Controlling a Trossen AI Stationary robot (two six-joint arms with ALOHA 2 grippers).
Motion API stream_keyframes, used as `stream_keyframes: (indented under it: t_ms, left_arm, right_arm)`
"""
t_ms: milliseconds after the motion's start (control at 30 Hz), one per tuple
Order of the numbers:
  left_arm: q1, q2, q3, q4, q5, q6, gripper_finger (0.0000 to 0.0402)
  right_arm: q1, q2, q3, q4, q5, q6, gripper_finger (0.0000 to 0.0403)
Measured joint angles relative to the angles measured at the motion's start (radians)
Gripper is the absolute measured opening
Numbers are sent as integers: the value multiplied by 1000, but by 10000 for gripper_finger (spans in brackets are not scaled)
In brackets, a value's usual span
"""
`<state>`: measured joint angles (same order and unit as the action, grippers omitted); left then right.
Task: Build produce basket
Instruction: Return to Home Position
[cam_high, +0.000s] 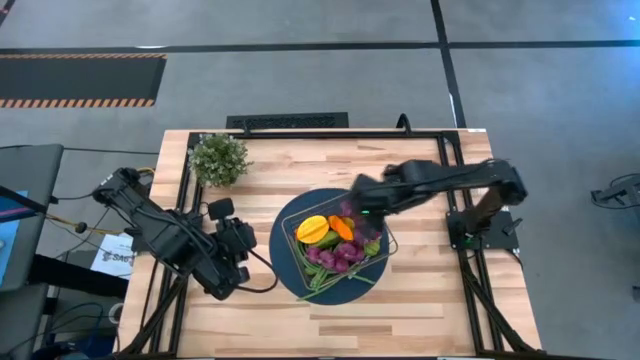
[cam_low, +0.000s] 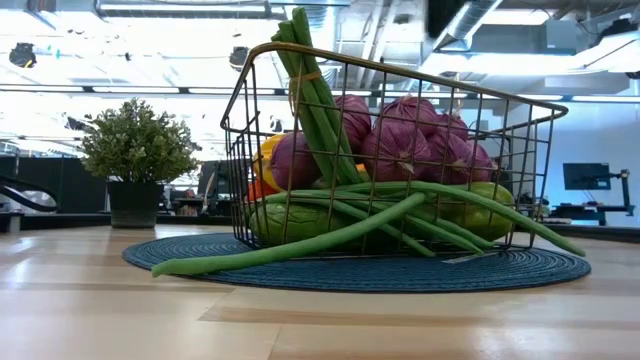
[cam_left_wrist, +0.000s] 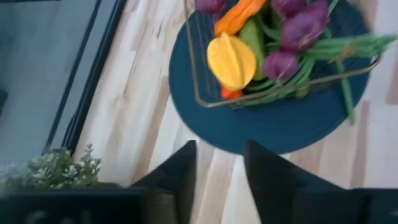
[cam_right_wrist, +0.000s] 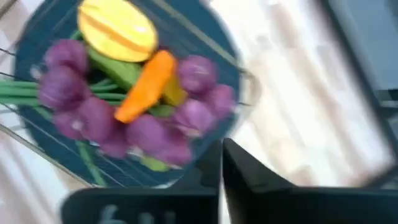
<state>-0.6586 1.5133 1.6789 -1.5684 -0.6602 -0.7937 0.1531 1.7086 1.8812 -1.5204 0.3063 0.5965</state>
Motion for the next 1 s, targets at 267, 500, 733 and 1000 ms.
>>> stream_keyframes:
  t_ms: [267, 500, 733, 1000]
  left_arm:
    - [-6, -201, -286, 128, -1, -129, 7]
    - [-24, -474, -657, 583, 8, -106, 0]
    - [-22, -604, -856, 813, 3, -64, 0]
    - [-21, -631, -955, 938, 7, -53, 0]
  right_arm:
    - [155, -273, -3, -47, 244, 165, 7]
    - [409, -529, -236, 195, 449, 248, 3]
    - [498, -807, -811, 732, 471, 245, 2]
    - [354, -1027, -1319, 1381, 227, 142, 1]
